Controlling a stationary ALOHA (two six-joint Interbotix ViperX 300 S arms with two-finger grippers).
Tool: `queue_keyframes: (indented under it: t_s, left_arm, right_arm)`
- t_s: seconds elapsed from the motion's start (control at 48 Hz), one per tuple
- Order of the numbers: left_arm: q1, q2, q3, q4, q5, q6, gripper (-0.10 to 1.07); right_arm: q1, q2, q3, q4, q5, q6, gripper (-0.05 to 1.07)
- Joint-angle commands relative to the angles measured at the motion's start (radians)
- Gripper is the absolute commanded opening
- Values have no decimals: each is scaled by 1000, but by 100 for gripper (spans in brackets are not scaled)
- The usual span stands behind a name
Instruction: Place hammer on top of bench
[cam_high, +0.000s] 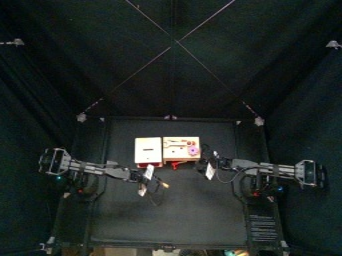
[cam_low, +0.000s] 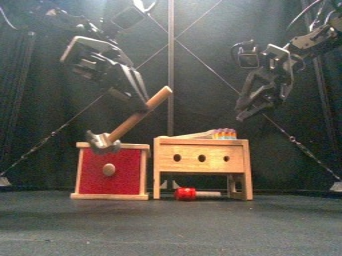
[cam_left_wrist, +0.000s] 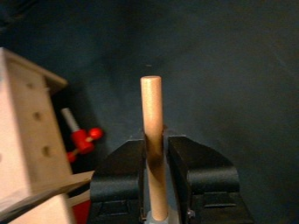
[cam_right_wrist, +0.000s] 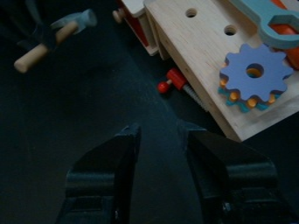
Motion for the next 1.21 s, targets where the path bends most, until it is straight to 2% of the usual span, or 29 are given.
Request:
queue_keyframes:
  t_s: [0.0, 0.208, 0.5, 0.729, 0.854, 0.958, 1.188]
  left_arm:
    - [57, 5, -95, -15, 34, 2, 47]
    - [129, 100, -275, -48, 132, 5, 47]
    - [199, 262, -525, -29, 284, 11, 47]
    - [219, 374, -680, -26, 405, 11, 47]
    - [222, 408, -718, -28, 469, 6, 47]
    - [222, 414, -723, -37, 480, 8, 49]
    - [221, 407, -726, -41, 480, 6, 65]
  right_arm:
    - [2, -14, -2, 2, -8, 2, 77]
    - [2, -6, 8, 3, -11, 2, 77]
    - [3, 0, 9, 3, -12, 2, 77]
    - [12, 0, 18, 12, -12, 2, 77]
    - [18, 0, 20, 15, -11, 2, 77]
    - [20, 2, 20, 15, -11, 2, 77]
    - [20, 0, 18, 11, -11, 2, 77]
